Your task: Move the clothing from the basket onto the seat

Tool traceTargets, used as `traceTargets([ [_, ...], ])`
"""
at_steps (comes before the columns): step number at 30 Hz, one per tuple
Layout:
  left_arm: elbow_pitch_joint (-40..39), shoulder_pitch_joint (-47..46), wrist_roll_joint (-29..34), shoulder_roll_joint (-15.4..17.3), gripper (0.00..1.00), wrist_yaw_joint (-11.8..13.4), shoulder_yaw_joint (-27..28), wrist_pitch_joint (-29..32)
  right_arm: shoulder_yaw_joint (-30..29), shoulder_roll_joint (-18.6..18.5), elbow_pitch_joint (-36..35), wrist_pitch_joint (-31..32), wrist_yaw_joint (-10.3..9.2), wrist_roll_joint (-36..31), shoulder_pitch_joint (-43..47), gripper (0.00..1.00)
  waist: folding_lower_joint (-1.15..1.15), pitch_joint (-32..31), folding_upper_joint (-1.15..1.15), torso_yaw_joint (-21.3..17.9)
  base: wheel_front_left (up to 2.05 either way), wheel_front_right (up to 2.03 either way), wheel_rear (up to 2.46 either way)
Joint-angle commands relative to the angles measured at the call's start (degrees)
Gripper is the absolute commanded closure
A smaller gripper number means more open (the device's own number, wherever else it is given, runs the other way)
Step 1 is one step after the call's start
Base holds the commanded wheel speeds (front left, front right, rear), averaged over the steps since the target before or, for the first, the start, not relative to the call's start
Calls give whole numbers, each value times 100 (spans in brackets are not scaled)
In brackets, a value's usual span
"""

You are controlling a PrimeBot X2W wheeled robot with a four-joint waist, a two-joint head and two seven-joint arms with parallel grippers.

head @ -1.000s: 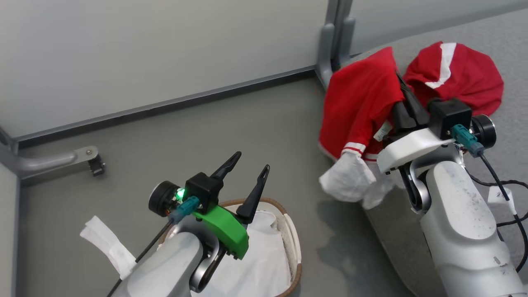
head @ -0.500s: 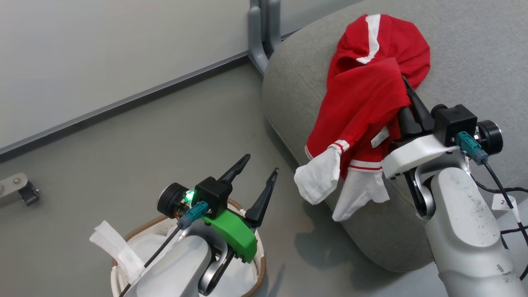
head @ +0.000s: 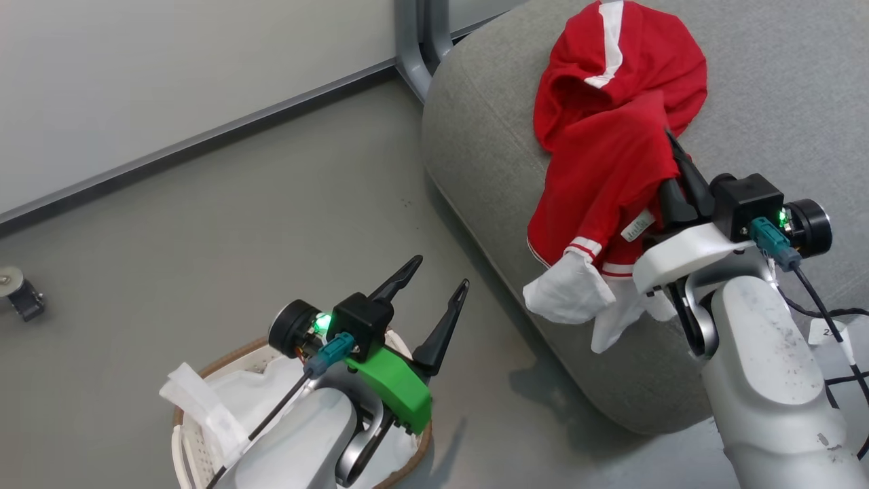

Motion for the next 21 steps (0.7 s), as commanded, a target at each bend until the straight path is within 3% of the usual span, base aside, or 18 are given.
traceTargets([
  [1, -6, 21, 33, -7, 0, -7, 35, -21, -13, -15, 17, -13, -8, -63, -123, 100, 0, 73, 0, 97, 0, 0, 0],
  [9, -105, -33, 180, -71, 0, -24, 78, -20, -181, -106, 224, 133, -8, -459, -959, 100, 0, 327, 0, 443, 0, 0, 0],
  [21, -248, -242, 405, -80, 0, -38, -54, -11, -513, -1471, 401, 1127, -8, -731, -3255, 100, 0, 1023, 0, 1143, 0, 0, 0],
])
